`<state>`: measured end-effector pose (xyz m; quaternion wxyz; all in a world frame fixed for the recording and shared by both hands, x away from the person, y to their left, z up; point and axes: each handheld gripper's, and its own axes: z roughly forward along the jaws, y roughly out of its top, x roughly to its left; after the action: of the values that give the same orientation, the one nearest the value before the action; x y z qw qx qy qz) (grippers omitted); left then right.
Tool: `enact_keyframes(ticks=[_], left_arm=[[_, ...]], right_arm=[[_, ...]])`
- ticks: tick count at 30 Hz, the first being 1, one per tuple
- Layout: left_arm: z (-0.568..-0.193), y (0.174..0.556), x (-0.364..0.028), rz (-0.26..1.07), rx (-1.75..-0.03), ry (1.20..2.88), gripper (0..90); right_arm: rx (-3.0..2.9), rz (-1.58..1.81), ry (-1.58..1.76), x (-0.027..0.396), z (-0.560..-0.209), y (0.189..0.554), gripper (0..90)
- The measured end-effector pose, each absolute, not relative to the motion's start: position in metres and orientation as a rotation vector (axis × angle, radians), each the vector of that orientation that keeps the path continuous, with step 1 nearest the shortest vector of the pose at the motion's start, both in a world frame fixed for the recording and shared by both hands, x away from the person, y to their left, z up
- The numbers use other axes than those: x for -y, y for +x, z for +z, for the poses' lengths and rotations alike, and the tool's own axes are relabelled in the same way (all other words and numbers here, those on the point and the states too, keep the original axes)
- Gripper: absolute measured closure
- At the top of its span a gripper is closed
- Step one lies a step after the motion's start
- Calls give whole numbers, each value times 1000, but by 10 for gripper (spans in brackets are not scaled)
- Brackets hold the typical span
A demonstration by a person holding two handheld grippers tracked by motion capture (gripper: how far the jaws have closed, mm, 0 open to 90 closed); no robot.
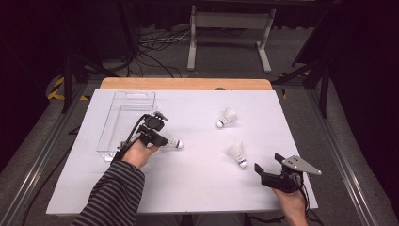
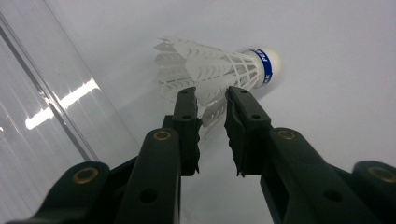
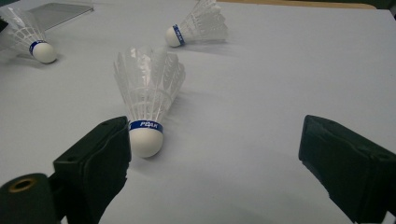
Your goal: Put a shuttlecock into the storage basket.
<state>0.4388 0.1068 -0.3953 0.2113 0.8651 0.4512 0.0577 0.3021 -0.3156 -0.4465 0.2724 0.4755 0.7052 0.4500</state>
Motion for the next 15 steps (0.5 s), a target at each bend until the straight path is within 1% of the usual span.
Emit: enact_keyframes(ticks=[8, 15], left_arm=[[-394, 438, -108, 171, -1234, 2412, 825], [-393, 438, -108, 170, -1219, 2423, 859]], right_arm=[[-1897, 1212, 1281, 315, -447, 302, 101], [-1898, 1207, 1284, 315, -447, 302, 102]])
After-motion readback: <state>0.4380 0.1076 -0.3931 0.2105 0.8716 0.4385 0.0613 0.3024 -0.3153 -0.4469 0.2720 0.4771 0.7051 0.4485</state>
